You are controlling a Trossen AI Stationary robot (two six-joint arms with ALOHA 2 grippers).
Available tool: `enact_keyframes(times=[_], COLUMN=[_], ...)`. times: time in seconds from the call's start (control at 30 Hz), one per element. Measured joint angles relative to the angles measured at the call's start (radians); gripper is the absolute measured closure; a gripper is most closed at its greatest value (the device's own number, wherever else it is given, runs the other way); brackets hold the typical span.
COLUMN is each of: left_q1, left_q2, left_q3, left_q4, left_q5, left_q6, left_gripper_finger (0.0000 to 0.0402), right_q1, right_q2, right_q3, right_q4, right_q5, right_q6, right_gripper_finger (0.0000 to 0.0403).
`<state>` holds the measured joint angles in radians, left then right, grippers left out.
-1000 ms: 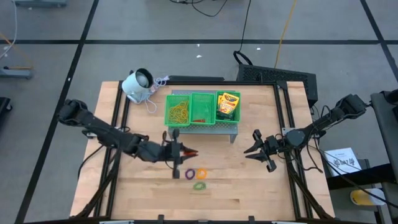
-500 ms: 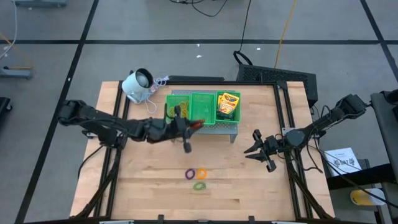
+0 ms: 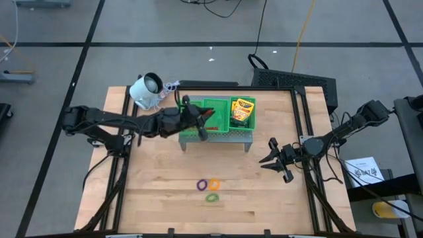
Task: Pick & Place Office Desk Supplies
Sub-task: Put the orange spring keychain into the center green basket, then put the purple spring keychain into the center green basket
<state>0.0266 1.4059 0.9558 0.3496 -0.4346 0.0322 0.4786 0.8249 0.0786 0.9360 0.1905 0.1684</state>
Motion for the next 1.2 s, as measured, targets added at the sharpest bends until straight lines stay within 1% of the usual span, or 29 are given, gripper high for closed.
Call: enact_keyframes(times=[0.07,0.17,0.27,0.43,0.53,0.6,0.73,0.8,0.97,1.1,1.2], left_q1=[0.021,0.048,0.061,0.061,0.051,0.038,-0.006,-0.041,-0.155,-0.261,-0.329], left_q2=[0.0,0.012,0.021,0.033,0.032,0.026,-0.001,-0.022,-0.083,-0.107,-0.102], left_q3=[0.0,0.0,0.0,0.002,0.002,0.001,0.001,0.0,0.001,0.002,0.001], left_q4=[0.0,0.027,0.039,0.049,0.046,0.032,0.012,-0.002,-0.077,-0.2,-0.327], left_q5=[0.018,0.091,0.148,0.161,0.183,0.221,0.331,0.364,0.389,0.389,0.391], left_q6=[-0.031,-0.094,-0.111,-0.095,-0.11,-0.123,-0.097,-0.092,-0.089,-0.088,-0.1], left_gripper_finger=[0.0336,0.0335,0.0335,0.0335,0.0335,0.0334,0.0334,0.0334,0.0334,0.0334,0.0334], right_q1=[0.0,0.0,0.0,0.0,0.0,0.0,0.0,0.0,0.0,0.0,0.0], right_q2=[0.0,0.0,0.0,0.0,0.0,0.0,0.0,0.0,0.0,0.0,0.0], right_q3=[0.0,0.0,0.0,0.0,0.0,0.0,0.0,0.0,0.0,0.0,0.0], right_q4=[0.0,0.0,0.0,-0.006,-0.006,-0.007,-0.007,-0.008,-0.014,-0.014,-0.014], right_q5=[0.0,0.0,0.0,0.014,0.023,0.023,0.023,0.023,0.023,0.023,0.023], right_q6=[0.0,0.0,0.0,0.001,0.002,0.002,0.002,0.002,0.003,0.003,0.003], right_gripper_finger=[0.0332,0.0332,0.0332,0.0332,0.0332,0.0332,0.0332,0.0332,0.0332,0.0332,0.0332])
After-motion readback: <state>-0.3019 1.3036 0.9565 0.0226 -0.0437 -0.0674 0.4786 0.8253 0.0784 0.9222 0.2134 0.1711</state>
